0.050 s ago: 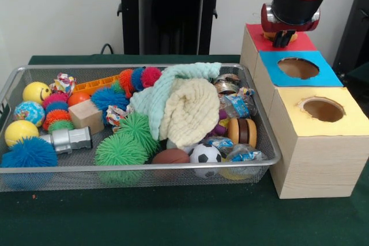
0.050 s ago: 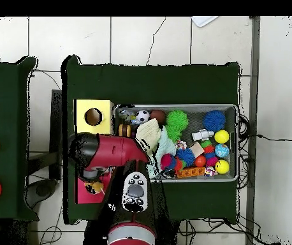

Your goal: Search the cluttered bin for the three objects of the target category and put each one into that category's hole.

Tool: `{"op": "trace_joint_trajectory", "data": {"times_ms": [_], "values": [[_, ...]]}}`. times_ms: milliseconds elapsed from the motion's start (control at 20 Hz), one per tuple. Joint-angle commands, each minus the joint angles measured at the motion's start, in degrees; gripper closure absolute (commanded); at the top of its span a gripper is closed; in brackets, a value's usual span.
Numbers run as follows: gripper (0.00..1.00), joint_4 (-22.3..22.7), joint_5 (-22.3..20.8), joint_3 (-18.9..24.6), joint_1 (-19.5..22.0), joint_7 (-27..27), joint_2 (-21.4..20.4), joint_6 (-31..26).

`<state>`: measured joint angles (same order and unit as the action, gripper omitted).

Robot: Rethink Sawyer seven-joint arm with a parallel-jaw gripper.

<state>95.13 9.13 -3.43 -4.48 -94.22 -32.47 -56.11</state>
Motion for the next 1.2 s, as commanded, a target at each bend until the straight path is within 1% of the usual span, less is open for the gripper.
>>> {"op": "trace_joint_trajectory", "data": {"times_ms": [50,200,250,350,450,550,750,850,950,1050,1200], "values": [[1.0,6.4,0.1,1.4,1.3,-10.0,3.0,6.3],[1.0,7.7,0.3,1.5,1.2,-10.0,2.5,7.3],[1.0,8.0,0.5,1.6,1.2,-9.8,1.7,7.1],[1.0,9.2,1.1,1.4,0.9,-9.6,-2.0,4.7],[1.0,10.0,1.7,1.2,0.4,-9.6,-6.0,0.8],[1.0,10.0,1.9,0.9,-0.1,-10.3,-8.4,-2.5],[1.0,9.8,1.9,1.0,-0.2,-11.1,-8.6,-2.2],[1.0,10.3,2.1,1.2,-0.2,-11.2,-9.3,-2.8],[1.0,11.6,2.5,1.5,-0.3,-11.3,-9.5,-1.9],[1.0,13.0,2.8,1.8,-0.4,-11.1,-9.1,0.7],[1.0,14.1,2.6,2.3,0.1,-10.4,-6.7,5.4]]}}
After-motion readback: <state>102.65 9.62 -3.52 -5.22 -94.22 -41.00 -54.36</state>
